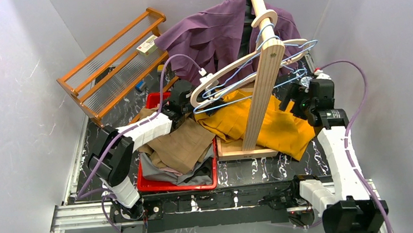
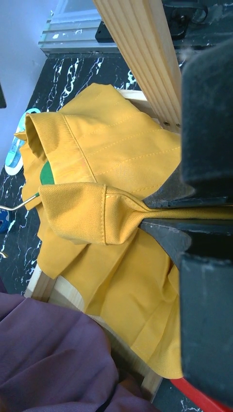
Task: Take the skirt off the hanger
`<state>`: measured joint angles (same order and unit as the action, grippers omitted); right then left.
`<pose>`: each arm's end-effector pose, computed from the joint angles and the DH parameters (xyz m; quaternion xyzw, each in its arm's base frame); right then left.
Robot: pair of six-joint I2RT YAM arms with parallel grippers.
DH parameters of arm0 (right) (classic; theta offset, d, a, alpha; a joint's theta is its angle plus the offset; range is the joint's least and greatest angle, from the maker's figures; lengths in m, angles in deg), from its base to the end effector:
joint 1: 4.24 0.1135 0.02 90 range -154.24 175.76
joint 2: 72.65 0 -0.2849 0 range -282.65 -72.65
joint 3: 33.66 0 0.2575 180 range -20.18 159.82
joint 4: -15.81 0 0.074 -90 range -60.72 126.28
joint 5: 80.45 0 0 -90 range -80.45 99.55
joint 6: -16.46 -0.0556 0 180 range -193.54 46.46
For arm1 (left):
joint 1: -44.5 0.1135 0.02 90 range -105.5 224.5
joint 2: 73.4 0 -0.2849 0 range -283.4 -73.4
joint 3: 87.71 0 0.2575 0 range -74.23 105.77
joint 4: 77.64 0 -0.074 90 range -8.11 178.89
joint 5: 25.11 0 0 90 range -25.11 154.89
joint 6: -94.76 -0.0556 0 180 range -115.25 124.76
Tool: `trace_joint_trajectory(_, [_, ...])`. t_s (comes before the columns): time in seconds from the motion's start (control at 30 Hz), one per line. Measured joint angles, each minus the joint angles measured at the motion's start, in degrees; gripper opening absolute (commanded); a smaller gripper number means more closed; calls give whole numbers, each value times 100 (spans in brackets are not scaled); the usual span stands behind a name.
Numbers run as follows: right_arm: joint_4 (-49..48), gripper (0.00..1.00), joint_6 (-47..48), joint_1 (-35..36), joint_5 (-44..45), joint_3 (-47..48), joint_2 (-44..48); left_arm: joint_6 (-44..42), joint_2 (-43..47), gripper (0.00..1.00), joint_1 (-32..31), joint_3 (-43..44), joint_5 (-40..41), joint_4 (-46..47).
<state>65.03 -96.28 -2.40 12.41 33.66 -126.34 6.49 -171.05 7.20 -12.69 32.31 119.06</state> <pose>0.2069 0.0039 0.3284 0.1725 0.8723 0.0756 0.4513 0.3126 -0.2758 0.2843 0.3966 0.6215 -0.4111 0.5362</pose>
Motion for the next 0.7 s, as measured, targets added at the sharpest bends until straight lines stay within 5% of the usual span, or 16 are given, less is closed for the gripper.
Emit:
trace_joint_trajectory(0.3, [-138,95,-146,-1884,-870,-83,-437,374,203,0,0,-151,-227,92])
trace_joint_trajectory(0.6, [-61,86,-190,-1928,-1392,-376,-1613,944,407,0,0,-459,-481,531])
trace_joint_trajectory(0.7, [-48,44,-411,-1904,-1364,-791,-1379,1027,496,0,0,-527,-494,664])
